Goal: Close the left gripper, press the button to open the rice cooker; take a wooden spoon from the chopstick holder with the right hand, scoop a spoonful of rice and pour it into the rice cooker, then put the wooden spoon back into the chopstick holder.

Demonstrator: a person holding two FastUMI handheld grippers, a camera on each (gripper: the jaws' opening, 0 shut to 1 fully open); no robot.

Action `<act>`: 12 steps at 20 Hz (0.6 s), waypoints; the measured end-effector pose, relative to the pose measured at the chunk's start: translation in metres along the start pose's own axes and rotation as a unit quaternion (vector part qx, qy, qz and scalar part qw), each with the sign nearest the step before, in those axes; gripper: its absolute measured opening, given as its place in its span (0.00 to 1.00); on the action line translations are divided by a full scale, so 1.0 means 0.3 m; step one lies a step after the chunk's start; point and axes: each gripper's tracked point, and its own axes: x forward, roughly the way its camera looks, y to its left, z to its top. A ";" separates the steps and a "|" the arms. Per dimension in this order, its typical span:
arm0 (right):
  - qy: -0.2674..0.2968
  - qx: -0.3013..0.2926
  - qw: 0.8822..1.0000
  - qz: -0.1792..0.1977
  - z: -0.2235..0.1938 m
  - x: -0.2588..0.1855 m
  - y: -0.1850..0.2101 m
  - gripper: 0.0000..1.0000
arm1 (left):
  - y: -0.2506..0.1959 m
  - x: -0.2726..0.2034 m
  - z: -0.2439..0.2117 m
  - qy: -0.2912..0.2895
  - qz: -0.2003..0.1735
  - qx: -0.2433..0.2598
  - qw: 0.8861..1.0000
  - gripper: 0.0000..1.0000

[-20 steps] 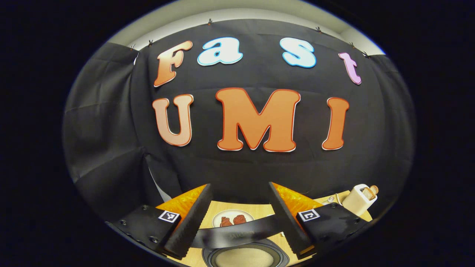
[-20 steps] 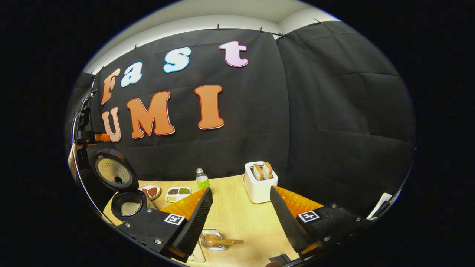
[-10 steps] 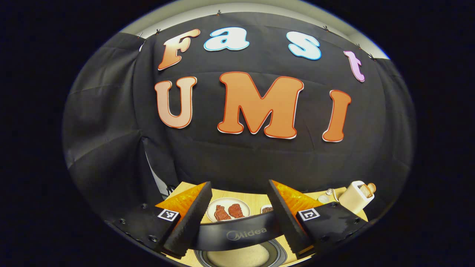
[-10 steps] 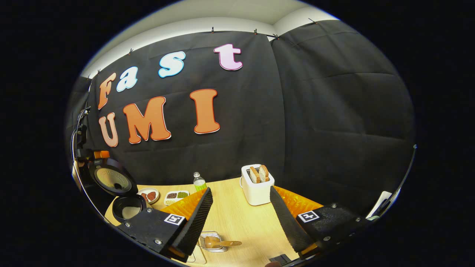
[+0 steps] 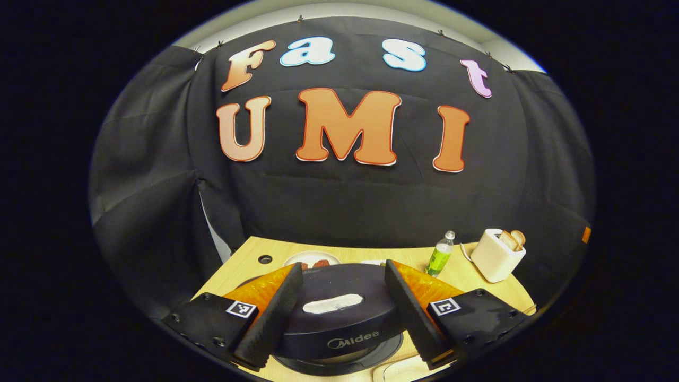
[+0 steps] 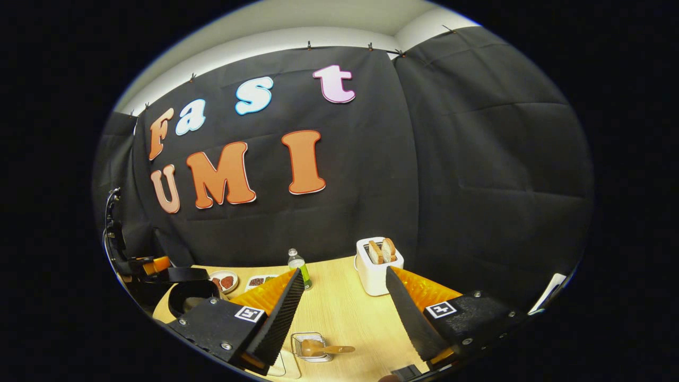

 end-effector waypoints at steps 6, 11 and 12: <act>0.024 -0.009 1.000 0.011 -0.072 -0.004 -0.004 0.95 | -0.013 -0.021 -0.210 0.011 0.012 -0.004 1.000 0.98; 0.037 -0.003 0.999 0.017 -0.100 0.005 -0.010 0.95 | -0.025 -0.010 -0.336 0.025 0.021 0.029 0.999 0.94; 0.037 -0.004 0.999 0.018 -0.102 0.006 -0.009 0.95 | -0.026 -0.004 -0.352 0.028 0.023 0.037 0.999 0.94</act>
